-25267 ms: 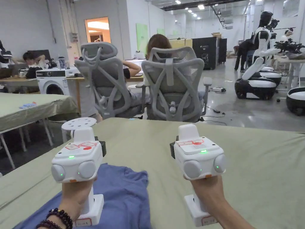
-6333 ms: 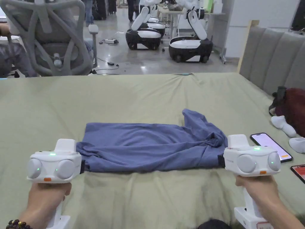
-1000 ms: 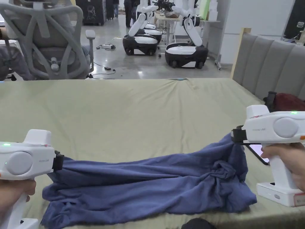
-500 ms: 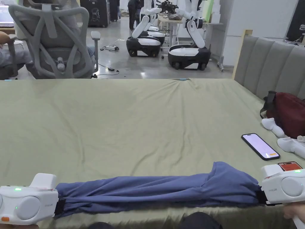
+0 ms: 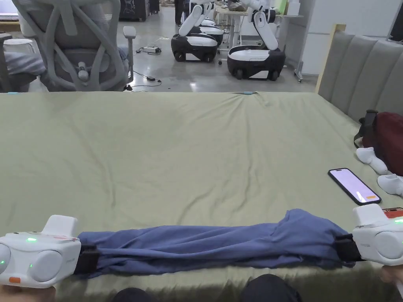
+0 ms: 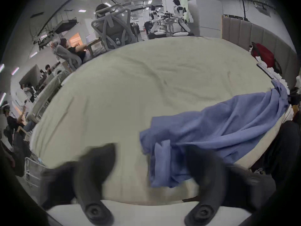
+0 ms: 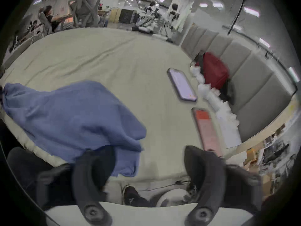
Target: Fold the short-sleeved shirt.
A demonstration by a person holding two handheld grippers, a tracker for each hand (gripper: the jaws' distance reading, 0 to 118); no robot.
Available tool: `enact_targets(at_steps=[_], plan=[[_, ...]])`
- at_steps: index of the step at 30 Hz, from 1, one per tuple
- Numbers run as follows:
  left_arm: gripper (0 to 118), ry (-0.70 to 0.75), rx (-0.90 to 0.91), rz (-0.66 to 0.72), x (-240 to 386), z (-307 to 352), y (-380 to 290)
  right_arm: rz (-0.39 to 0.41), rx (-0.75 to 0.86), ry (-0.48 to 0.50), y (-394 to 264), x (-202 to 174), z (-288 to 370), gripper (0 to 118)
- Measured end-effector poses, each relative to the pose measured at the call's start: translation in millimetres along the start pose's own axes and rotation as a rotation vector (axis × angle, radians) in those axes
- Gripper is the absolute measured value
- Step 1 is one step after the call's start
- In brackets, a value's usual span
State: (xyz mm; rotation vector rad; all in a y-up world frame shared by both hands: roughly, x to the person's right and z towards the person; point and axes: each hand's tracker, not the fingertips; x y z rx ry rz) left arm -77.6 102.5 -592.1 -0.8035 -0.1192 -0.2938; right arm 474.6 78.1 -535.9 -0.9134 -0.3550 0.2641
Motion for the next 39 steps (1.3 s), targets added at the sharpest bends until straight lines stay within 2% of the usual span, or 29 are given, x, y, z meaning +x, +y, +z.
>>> enact_targets(at_steps=[1,2,3,5,6,7,8,9,10,11,13,19,20,22,23,24,29,34,37,39], plan=[[107,-0.015,0.010,0.008,-2.9,5.0,1.8,-0.006,0.045,0.002,3.9,0.4,12.4,99],[118,-0.038,0.040,0.027,-5.2,11.4,5.8,-0.042,0.090,0.045,7.8,1.5,47.2,104],[117,-0.067,0.072,0.051,-6.0,18.3,10.1,-0.072,0.126,0.083,10.6,1.2,80.1,107],[113,-0.086,0.082,0.070,-6.9,24.7,16.8,-0.119,0.200,0.164,19.8,-7.2,102.3,107],[103,-0.092,0.088,0.067,-4.5,28.6,19.8,-0.127,0.224,0.209,24.2,-14.1,110.0,101],[85,-0.113,0.116,0.069,-1.9,33.1,22.2,-0.128,0.248,0.247,28.7,-21.2,115.9,88],[61,-0.127,0.134,0.068,0.2,36.1,23.9,-0.113,0.266,0.273,33.6,-30.8,123.1,69],[22,-0.128,0.135,0.067,4.3,38.0,24.6,-0.098,0.279,0.284,38.4,-40.7,129.0,32],[3,-0.125,0.137,0.069,7.0,38.8,25.4,-0.077,0.292,0.279,43.0,-52.0,134.6,10],[0,-0.123,0.143,0.070,9.0,40.3,25.5,-0.060,0.307,0.284,48.2,-62.6,134.0,2],[0,-0.136,0.161,0.063,9.0,45.7,24.1,-0.022,0.345,0.309,54.7,-79.0,145.9,0],[0,-0.214,0.159,0.132,-20.6,46.9,16.8,0.018,0.385,0.370,61.5,-116.5,167.7,0],[6,-0.252,0.156,0.171,-30.0,43.3,14.2,0.020,0.381,0.393,61.3,-120.2,168.0,0],[78,-0.373,0.155,0.256,-51.8,33.4,6.6,0.018,0.375,0.427,59.4,-127.3,167.2,0],[108,-0.438,0.145,0.287,-61.3,27.2,2.4,0.019,0.369,0.442,58.1,-130.5,164.7,0],[118,-0.487,0.120,0.309,-68.1,19.0,-2.0,0.020,0.363,0.461,57.3,-133.8,163.2,0],[113,-0.658,0.104,0.414,-95.1,-15.7,-24.1,0.018,0.339,0.509,55.1,-148.9,158.2,0],[113,-0.734,0.032,0.414,-96.5,-59.9,-35.5,0.005,0.323,0.548,52.2,-154.1,155.7,0],[116,-0.711,0.073,0.365,-83.7,-71.1,-38.4,-0.002,0.316,0.548,48.6,-152.2,151.1,0],[113,-0.708,0.075,0.367,-72.3,-60.9,-27.7,-0.009,0.310,0.551,47.1,-149.7,148.5,0]])
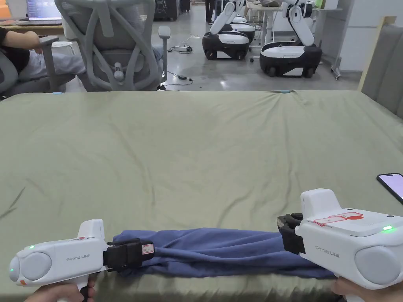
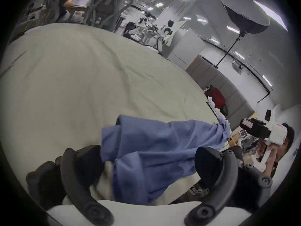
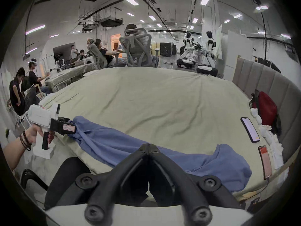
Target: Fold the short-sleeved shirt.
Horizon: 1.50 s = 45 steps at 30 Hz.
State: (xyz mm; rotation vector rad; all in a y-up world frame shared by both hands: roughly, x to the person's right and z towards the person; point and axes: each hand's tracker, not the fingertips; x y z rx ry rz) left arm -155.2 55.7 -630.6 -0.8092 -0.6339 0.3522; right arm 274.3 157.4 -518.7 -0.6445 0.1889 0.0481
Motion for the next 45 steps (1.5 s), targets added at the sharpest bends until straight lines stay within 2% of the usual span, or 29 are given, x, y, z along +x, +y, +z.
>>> enact_targets(at_steps=[2,4,5,6,8,10,15,18,23,26,29,32,36,39,43,44,45], plan=[[98,0.004,-0.008,-0.022,6.4,-1.9,2.5,-0.006,-0.006,0.002,-1.9,1.7,-0.5,0],[46,0.052,-0.012,-0.089,19.2,0.0,3.3,-0.006,-0.008,0.004,-4.3,2.4,-2.5,0],[25,0.050,-0.014,-0.099,23.0,0.0,3.0,-0.009,-0.009,0.004,-5.3,2.6,-3.1,0],[17,0.006,-0.024,-0.079,22.8,0.0,3.0,-0.012,-0.011,0.006,-6.3,2.8,-3.6,0],[15,-0.063,-0.045,-0.090,32.4,0.0,-1.4,-0.019,-0.016,0.010,-8.3,2.8,-3.8,0],[14,-0.002,-0.018,-0.139,42.8,-0.5,-2.7,-0.024,-0.020,0.012,-10.5,2.9,-3.0,0],[12,0.052,0.056,-0.057,16.3,19.3,16.9,-0.037,-0.013,0.003,-13.6,6.2,3.4,0],[12,0.167,0.097,-0.075,3.0,43.8,28.5,-0.043,0.000,-0.002,-13.3,7.4,8.1,0],[12,0.345,0.129,-0.004,-39.7,92.2,33.8,-0.055,0.002,-0.008,-15.6,10.4,7.6,0],[12,0.302,0.131,0.053,-47.3,108.9,33.8,-0.057,-0.001,-0.004,-16.4,10.7,4.9,0],[12,0.273,0.151,0.012,-20.3,107.8,29.9,-0.058,-0.002,-0.001,-12.7,8.3,4.3,0],[12,0.115,0.146,-0.017,15.2,95.8,30.0,-0.057,-0.004,0.000,-11.3,6.5,1.3,0],[12,0.011,0.068,-0.083,70.1,55.3,27.7,-0.057,-0.002,0.004,-11.3,5.5,1.7,0],[12,0.012,-0.036,-0.095,102.2,5.7,23.1,-0.062,-0.001,0.003,-13.4,7.0,6.3,0],[13,0.119,-0.156,-0.096,109.0,-48.4,17.3,-0.083,0.006,-0.009,-17.9,14.9,18.4,0],[16,0.126,-0.169,-0.070,105.8,-55.0,15.9,-0.089,0.009,-0.014,-19.8,18.0,20.8,0],[25,0.096,-0.169,-0.048,103.1,-58.1,15.2,-0.094,0.009,-0.020,-21.0,20.5,22.6,0]])
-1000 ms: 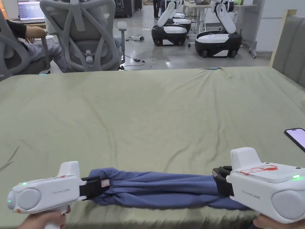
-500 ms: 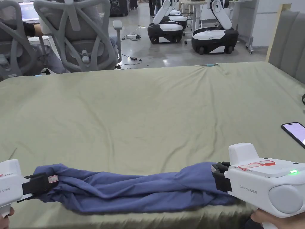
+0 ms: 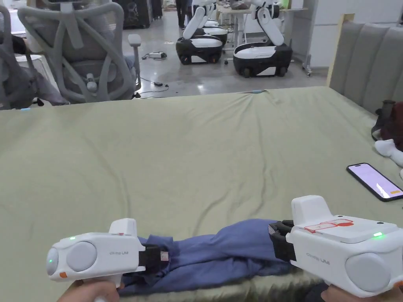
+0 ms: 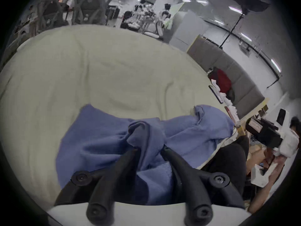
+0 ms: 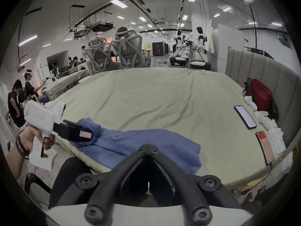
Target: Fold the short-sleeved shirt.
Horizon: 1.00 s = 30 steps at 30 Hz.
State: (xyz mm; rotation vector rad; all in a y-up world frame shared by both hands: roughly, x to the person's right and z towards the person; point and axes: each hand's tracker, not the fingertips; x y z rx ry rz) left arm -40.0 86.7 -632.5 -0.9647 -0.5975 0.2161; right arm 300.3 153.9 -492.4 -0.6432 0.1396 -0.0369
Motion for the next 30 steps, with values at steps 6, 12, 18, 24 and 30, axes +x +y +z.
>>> enact_targets(at_steps=[6,12,18,24,30], plan=[[108,-0.135,0.125,0.041,1.8,37.6,0.3,-0.021,-0.009,-0.019,-3.5,8.8,-2.4,0],[112,-0.098,0.266,0.027,-16.7,107.4,4.1,-0.015,-0.019,0.018,-3.7,-4.5,-8.2,0],[1,-0.057,0.250,-0.001,-35.4,110.5,-7.6,-0.003,-0.018,0.056,-1.5,-17.8,-18.3,0],[1,-0.173,0.166,-0.059,-16.6,69.9,-22.5,0.009,-0.025,0.072,-1.2,-24.3,-18.7,0],[0,-0.102,-0.032,-0.087,14.3,-12.3,-16.8,-0.005,-0.017,0.052,-3.6,-15.3,-6.7,0]])
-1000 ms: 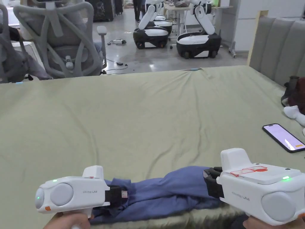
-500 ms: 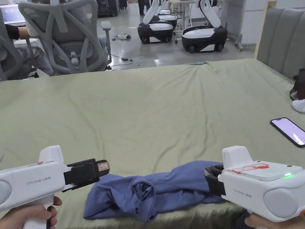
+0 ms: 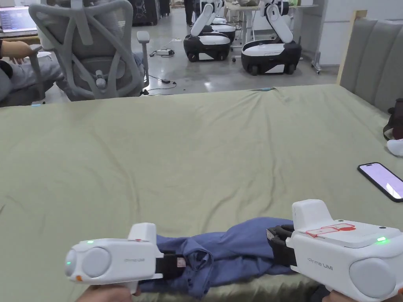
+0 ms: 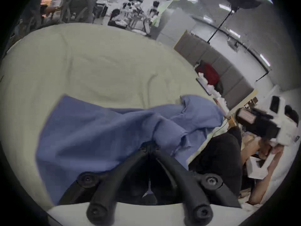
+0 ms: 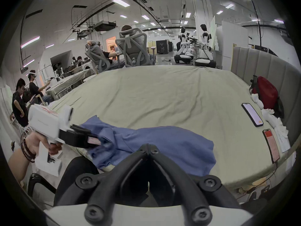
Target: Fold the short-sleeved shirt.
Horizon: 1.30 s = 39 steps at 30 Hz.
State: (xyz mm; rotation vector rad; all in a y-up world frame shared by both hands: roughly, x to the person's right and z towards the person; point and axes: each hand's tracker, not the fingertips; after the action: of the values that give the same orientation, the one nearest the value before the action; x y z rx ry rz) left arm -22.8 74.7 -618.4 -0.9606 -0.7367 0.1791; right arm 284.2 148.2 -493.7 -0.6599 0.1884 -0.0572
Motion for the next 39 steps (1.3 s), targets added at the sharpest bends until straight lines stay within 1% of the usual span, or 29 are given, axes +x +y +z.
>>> enact_targets(at_steps=[3,9,11,15,19,21,23,25,26,27,28,29,30,33,36,38,39], plan=[[0,0.000,-0.002,-0.008,13.9,-21.7,8.9,-0.015,0.004,-0.021,-2.6,7.8,3.8,0],[0,-0.012,0.009,0.015,16.9,-26.6,22.0,-0.037,-0.005,-0.036,-8.1,13.4,2.3,0],[0,-0.021,0.022,0.012,15.6,-13.1,22.2,-0.042,-0.006,-0.033,-8.8,12.9,1.1,0],[0,-0.095,0.145,0.047,-1.1,36.7,20.6,-0.036,-0.006,-0.017,-5.6,7.5,-1.6,0],[0,-0.053,0.243,0.085,-30.2,91.1,7.6,-0.023,0.006,0.002,-0.7,2.6,-5.8,0],[0,-0.016,0.271,0.107,-56.6,103.8,1.8,-0.021,0.012,0.014,0.9,-1.5,-7.4,0],[0,-0.007,0.279,0.114,-71.9,110.1,-4.8,-0.017,0.022,0.016,2.3,-6.3,-10.2,0],[1,-0.058,0.267,0.137,-80.1,111.7,-14.9,-0.006,0.037,0.029,4.1,-9.4,-14.5,0],[10,-0.069,0.266,0.154,-82.4,109.5,-18.1,-0.010,0.035,0.029,5.1,-10.0,-16.1,0],[35,-0.069,0.266,0.168,-85.2,106.9,-21.3,-0.016,0.029,0.025,6.1,-10.5,-17.5,0],[64,-0.075,0.262,0.180,-83.9,102.5,-25.5,-0.017,0.025,0.023,6.2,-10.7,-18.1,0],[89,-0.083,0.259,0.192,-86.8,98.5,-27.5,-0.015,0.023,0.023,5.7,-10.5,-18.0,0],[110,-0.086,0.255,0.202,-89.5,93.6,-29.0,-0.014,0.021,0.022,5.3,-10.5,-17.4,0],[112,-0.110,0.258,0.207,-106.1,79.5,-30.1,-0.012,0.015,0.024,3.0,-7.9,-13.7,0],[104,-0.135,0.210,0.287,-115.8,60.5,-26.9,-0.014,0.005,0.017,0.9,-5.0,-11.5,0],[99,-0.158,0.230,0.296,-118.5,50.9,-26.8,-0.016,0.004,0.005,-0.6,-4.1,-9.4,0],[95,-0.174,0.247,0.291,-118.0,48.7,-25.5,-0.020,0.003,0.002,-1.2,-3.2,-9.1,0]])
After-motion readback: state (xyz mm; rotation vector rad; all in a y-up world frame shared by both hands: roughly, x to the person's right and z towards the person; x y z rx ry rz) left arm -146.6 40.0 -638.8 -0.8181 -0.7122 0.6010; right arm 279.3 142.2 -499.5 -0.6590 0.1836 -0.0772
